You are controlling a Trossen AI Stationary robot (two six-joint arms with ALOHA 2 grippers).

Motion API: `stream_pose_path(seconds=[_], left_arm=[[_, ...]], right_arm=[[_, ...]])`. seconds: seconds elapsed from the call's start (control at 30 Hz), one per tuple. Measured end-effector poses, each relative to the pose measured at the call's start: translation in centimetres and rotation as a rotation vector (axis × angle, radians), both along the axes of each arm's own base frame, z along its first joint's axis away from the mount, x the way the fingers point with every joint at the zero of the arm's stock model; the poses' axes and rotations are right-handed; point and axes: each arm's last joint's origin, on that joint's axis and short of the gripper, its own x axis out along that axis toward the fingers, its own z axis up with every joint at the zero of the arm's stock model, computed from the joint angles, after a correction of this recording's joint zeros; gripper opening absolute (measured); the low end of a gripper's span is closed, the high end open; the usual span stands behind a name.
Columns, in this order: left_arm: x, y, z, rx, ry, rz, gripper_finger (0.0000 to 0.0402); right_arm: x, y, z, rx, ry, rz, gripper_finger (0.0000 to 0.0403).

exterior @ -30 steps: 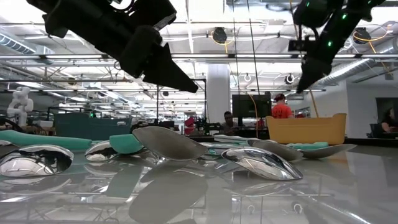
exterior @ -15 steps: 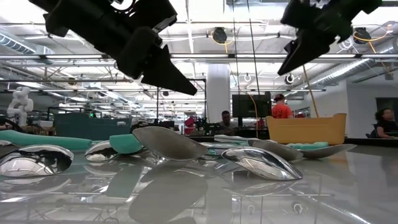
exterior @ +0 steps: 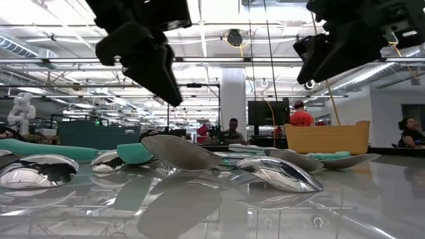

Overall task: Sort silverware by color (type)
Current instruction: Put the green spoon into the blue bin

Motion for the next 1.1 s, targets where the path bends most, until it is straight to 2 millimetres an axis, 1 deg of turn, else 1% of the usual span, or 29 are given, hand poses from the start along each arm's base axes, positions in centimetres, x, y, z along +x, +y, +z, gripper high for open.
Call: stream_pose_path(seconds=[0.07,0.2,0.3,0.5,0.7,0.8,1.0,1.1], left_arm=[[-0.6,0.2,0.0,-0.021,0.062,0.075,0.0147],[-2.2,0.6,-0.9,-0.052,0.171,0.238,0.0147],[-3.0,0.5,-1.3,-0.053,0.228,0.285,0.0147],[-3.4,-0.1,-1.3,-0.115,0.203,0.406,0.0147],[-3.7,-0.1,-1.5,-0.207,0.164,0.629,0.0148],[-4.4,0.2,-1.6,-0.196,0.193,0.722,0.0153],[-4.5,0.1,-2.3,-0.216,0.173,0.748,0.0192],[-4.6,0.0,-3.1,-0.239,0.147,0.739,0.0209]], right_arm=[[0.1,0.0,-0.3,-0.005,0.011,-0.002,0.0148],[0.2,0.1,-0.4,-0.003,0.02,-0.005,0.0148],[0.2,0.1,-0.4,-0.001,0.021,-0.007,0.0148],[0.0,0.3,-0.6,0.016,0.042,-0.016,0.0148],[-0.4,1.1,-0.7,0.025,0.06,0.007,0.0148],[-0.5,1.5,-0.7,0.024,0.061,0.026,0.0148],[-0.7,2.2,-0.7,0.023,0.061,0.057,0.0148],[-0.8,2.5,-0.7,0.025,0.062,0.068,0.0148]])
